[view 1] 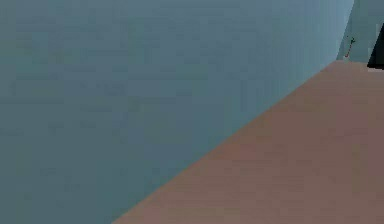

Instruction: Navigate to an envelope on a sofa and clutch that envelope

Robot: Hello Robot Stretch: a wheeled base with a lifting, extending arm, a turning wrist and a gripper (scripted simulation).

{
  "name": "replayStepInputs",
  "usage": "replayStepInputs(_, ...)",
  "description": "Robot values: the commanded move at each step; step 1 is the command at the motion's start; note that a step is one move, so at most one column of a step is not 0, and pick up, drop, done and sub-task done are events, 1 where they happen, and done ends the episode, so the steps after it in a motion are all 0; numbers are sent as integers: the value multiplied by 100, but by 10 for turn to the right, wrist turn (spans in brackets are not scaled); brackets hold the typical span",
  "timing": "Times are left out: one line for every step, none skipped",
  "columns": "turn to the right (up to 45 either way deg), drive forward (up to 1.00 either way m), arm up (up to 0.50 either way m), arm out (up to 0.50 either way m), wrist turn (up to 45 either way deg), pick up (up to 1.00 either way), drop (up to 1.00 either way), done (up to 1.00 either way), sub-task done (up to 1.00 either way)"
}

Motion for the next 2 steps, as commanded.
replayStepInputs(90, 0, 0, 0, 0, 0, 0, 0, 0)
replayStepInputs(0, 10, 0, 0, 0, 0, 0, 0, 0)
